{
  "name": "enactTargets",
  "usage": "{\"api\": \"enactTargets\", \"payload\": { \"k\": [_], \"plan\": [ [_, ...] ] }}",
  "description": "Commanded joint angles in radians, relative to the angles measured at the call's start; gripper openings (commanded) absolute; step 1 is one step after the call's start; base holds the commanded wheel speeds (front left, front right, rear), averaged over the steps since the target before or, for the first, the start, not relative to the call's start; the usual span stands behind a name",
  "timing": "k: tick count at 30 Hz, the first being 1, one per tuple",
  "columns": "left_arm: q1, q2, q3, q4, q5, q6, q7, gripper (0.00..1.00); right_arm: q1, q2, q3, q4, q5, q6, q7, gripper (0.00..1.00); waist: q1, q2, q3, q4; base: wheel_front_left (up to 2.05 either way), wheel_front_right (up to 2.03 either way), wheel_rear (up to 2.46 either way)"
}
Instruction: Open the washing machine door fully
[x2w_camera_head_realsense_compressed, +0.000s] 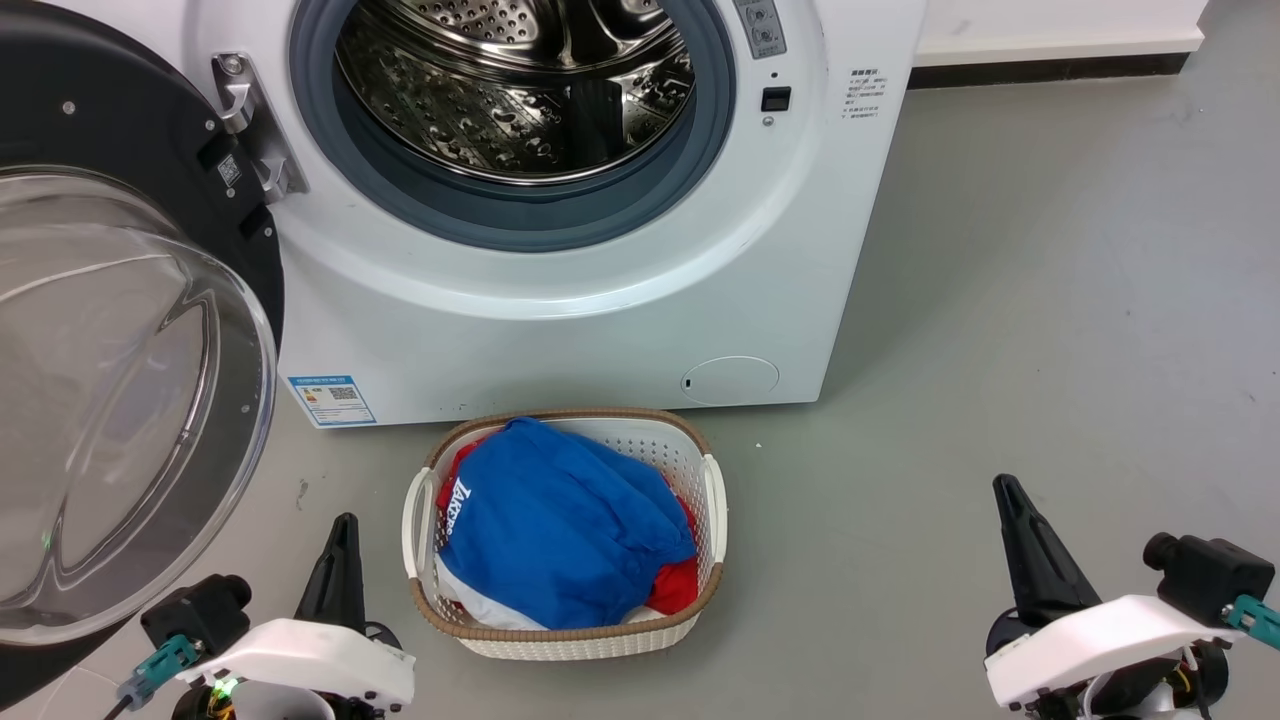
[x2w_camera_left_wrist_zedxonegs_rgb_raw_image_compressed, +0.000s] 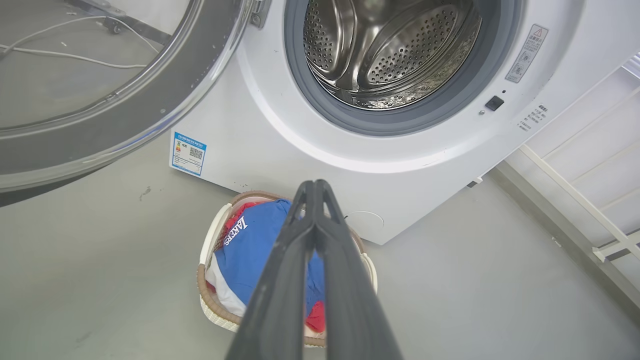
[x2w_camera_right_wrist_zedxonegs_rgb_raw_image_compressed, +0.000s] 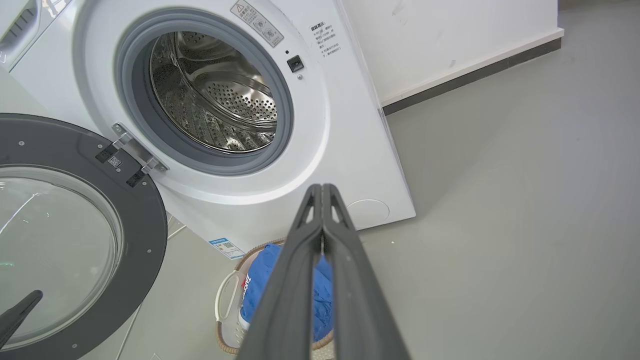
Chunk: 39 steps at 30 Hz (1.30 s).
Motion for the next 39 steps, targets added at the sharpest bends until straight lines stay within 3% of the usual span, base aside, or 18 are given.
{"api": "enactTargets", "payload": {
  "k": [1, 10, 39],
  "plan": [
    [-0.025, 0.000, 0.012, -0.014, -0.023, -0.004, 0.005, 0.00, -0.032, -0.009, -0.004, -0.010, 0.033, 0.000, 0.003, 0.00, 0.0000, 0.0000, 0.000, 0.000, 0.00, 0.00, 0.00],
    [-0.031, -0.017, 0.038, -0.014, -0.158, -0.024, 0.045, 0.00, -0.044, -0.015, -0.012, 0.013, 0.201, 0.000, 0.016, 0.00, 0.0000, 0.0000, -0.006, 0.005, 0.00, 0.00, 0.00],
    [-0.045, -0.058, 0.100, -0.012, -0.464, -0.070, 0.139, 0.00, -0.070, -0.022, -0.042, 0.065, 0.577, 0.000, 0.055, 0.00, 0.0000, 0.0000, -0.022, 0.018, 0.00, 0.00, 0.00]
  ]
}}
